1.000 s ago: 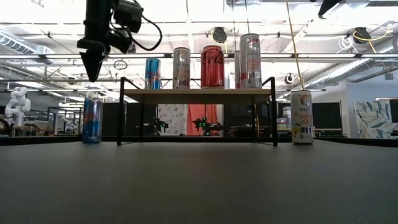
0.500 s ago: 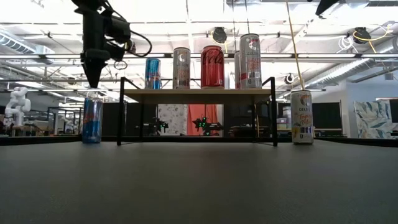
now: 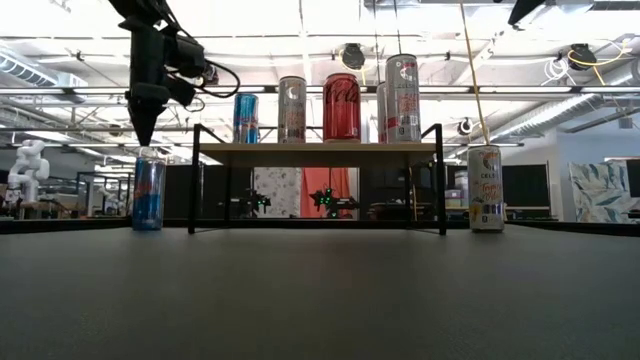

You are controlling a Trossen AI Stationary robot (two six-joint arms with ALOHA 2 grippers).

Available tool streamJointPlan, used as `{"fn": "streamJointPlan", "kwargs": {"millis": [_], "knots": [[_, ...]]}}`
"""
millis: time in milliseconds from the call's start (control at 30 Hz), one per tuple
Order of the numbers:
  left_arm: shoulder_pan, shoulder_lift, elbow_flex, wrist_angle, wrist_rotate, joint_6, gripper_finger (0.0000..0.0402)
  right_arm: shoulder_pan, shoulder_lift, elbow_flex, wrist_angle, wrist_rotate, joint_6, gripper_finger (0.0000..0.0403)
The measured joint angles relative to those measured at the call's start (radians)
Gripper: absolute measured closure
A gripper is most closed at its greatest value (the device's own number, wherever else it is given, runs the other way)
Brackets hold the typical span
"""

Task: Place canned beverage on shelf
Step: Put the blue soda can on the shelf aligned with the other blue soda can

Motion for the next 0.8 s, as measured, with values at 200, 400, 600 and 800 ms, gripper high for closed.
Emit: {"fn": "streamJointPlan", "kwargs": {"millis": [200, 400, 600, 800], "knots": [[0.022, 0.000, 0.000, -0.005, -0.004, 0.006, 0.0200, 0.000, 0.000, 0.000, 0.000, 0.000, 0.000, 0.0085], [0.053, 0.000, 0.000, -0.025, 0.033, 0.006, 0.0200, 0.000, 0.000, 0.000, 0.000, 0.000, 0.008, 0.0085], [0.057, -0.001, 0.000, -0.015, 0.049, -0.028, 0.0200, 0.000, 0.000, 0.000, 0.000, 0.000, 0.008, 0.0085], [0.057, -0.001, 0.000, -0.024, 0.009, -0.174, 0.0200, 0.000, 0.000, 0.000, 0.000, 0.000, 0.007, 0.0085]]}}
